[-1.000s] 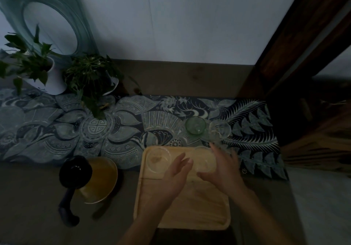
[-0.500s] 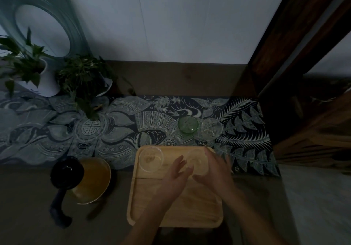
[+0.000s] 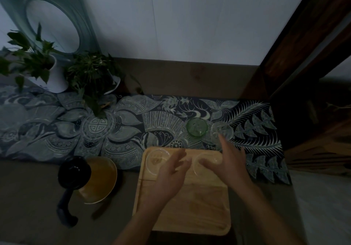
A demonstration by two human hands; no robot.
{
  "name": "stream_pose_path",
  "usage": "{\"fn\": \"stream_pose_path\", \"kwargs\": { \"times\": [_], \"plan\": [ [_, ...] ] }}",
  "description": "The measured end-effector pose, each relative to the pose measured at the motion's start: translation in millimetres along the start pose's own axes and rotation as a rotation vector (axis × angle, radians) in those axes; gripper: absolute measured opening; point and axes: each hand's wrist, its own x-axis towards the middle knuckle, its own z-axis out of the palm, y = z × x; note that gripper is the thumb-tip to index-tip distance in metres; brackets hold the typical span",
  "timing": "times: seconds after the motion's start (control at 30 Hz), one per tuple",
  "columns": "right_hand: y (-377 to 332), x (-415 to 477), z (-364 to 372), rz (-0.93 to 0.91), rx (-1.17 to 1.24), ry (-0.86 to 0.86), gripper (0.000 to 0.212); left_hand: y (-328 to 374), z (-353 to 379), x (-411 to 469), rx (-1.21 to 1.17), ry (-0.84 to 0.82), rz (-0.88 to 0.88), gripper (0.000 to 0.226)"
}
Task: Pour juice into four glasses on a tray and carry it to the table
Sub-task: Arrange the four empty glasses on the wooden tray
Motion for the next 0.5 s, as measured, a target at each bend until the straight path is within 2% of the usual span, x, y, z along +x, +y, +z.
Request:
{"fn": "stream_pose_path", "kwargs": {
  "times": [0.1,0.23,0.33,0.5],
  "plan": [
    [-9.8,34.0,-2.9,-0.043,-0.088,0.022,0.117,31.1,-5.7,17.6,-0.023,0.049,0.025,0.045],
    [-27.8,75.1,2.0,-0.088,-0.214,-0.014,0.12,46.0,-1.2,62.1,-0.116,0.05,-0.087,0.054],
    [-29.1,92.7,10.8,-0.093,-0.274,-0.064,0.122,45.7,6.2,88.9,-0.118,-0.001,-0.159,0.063],
    [-30.0,114.8,24.5,-0.106,-0.404,-0.143,0.126,45.5,12.8,114.1,-0.165,-0.064,-0.206,0.061]
  ]
}}
